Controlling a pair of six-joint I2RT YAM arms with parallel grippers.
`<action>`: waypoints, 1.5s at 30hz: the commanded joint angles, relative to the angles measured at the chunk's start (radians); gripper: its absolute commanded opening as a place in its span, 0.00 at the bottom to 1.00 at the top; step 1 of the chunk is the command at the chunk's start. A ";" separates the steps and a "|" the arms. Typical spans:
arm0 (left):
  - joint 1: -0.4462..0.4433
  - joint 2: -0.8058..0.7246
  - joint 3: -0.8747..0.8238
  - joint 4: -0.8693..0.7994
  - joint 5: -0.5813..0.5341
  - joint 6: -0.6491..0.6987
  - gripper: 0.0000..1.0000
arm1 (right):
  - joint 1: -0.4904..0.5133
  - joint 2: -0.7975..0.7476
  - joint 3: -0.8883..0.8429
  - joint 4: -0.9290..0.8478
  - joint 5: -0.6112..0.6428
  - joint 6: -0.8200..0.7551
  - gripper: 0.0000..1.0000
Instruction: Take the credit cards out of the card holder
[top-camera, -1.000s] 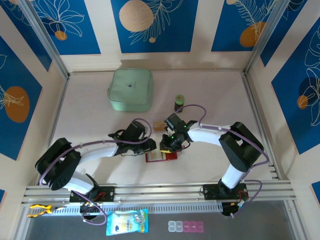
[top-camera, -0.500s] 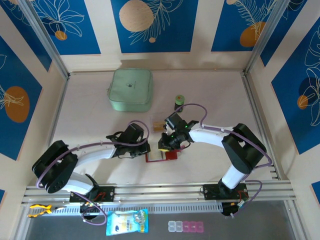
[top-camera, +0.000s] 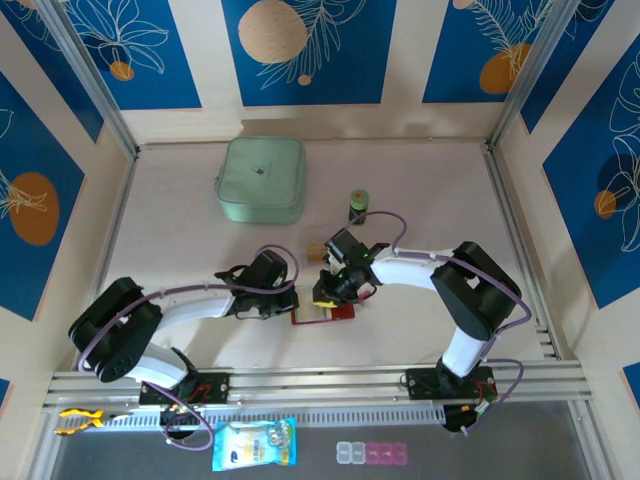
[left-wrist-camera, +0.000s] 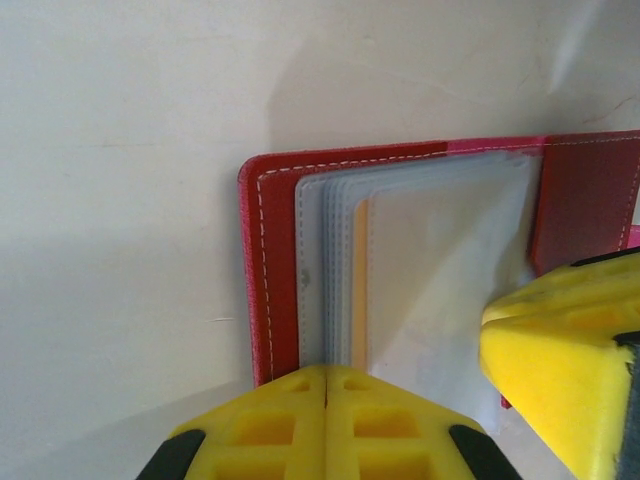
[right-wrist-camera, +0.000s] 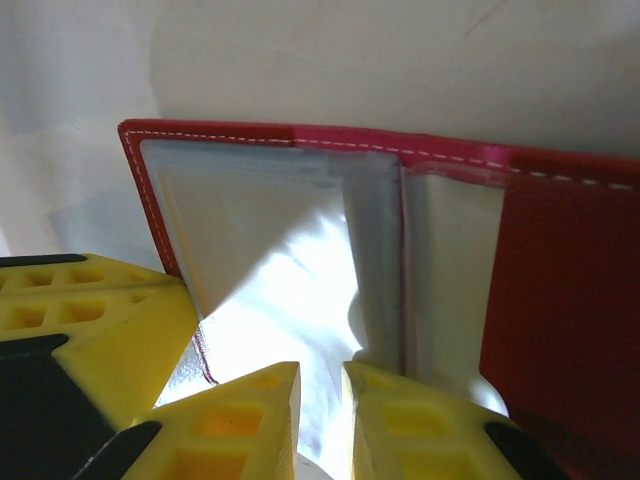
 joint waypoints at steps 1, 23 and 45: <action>-0.005 0.014 -0.018 -0.020 -0.008 0.011 0.01 | -0.009 -0.040 -0.017 -0.037 0.030 0.008 0.21; -0.003 -0.050 0.045 -0.071 -0.016 0.028 0.02 | -0.024 -0.023 -0.032 -0.043 0.033 -0.003 0.15; 0.003 0.025 -0.004 -0.086 -0.021 0.059 0.00 | 0.022 0.003 0.018 -0.021 0.014 0.006 0.15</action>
